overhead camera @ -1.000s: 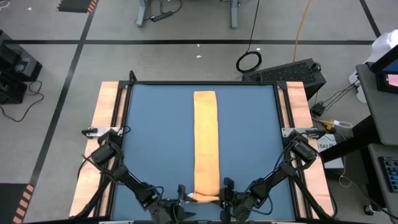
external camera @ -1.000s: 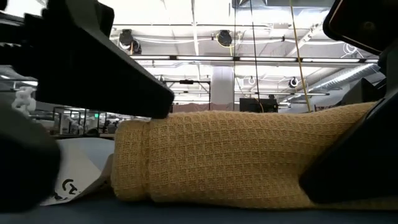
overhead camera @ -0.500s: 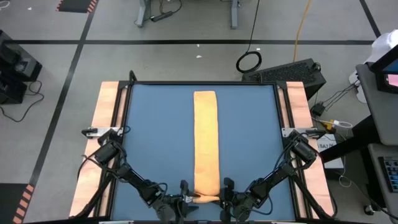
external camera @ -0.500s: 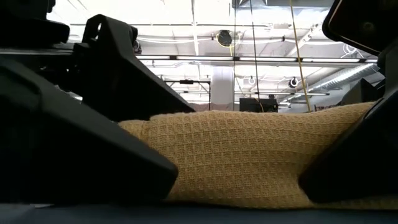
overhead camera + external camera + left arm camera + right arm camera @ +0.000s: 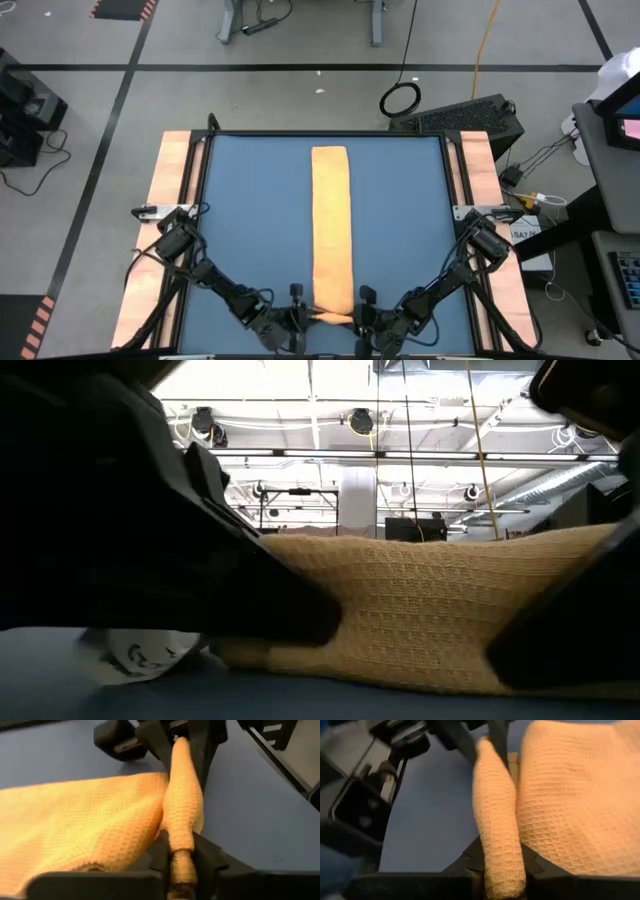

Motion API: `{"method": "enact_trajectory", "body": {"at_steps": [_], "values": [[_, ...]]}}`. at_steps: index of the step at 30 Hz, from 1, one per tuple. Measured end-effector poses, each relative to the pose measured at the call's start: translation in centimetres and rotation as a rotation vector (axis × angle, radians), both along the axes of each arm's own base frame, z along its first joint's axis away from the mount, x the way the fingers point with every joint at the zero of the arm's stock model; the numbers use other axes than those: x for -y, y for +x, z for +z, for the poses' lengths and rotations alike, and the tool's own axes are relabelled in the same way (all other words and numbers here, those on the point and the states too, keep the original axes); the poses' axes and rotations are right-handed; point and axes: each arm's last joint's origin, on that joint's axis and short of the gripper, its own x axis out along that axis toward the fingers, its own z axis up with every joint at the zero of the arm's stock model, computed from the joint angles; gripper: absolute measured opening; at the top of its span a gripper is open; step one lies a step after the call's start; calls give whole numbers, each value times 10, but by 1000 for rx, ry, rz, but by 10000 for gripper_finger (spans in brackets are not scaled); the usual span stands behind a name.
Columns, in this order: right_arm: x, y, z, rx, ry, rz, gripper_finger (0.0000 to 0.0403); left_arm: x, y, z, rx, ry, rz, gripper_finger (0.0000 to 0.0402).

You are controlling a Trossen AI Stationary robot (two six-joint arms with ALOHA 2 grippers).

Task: Roll towel into tight, uniform cylinder
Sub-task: Roll the orange microfiber cloth

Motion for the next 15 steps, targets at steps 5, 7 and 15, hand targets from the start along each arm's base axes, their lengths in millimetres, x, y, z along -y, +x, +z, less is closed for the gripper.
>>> {"method": "enact_trajectory", "body": {"at_steps": [5, 7, 15], "values": [[-11, -13, 10, 24, -196, 143, 87, 0, 0, -1, -29, -155, 52, 19], [-18, -20, 18, 60, -245, 157, 117, -1, -1, -2, -40, -210, 79, 28], [-39, -41, 35, 213, -443, 153, 235, -5, 5, 3, -99, -367, 47, 38]]}}
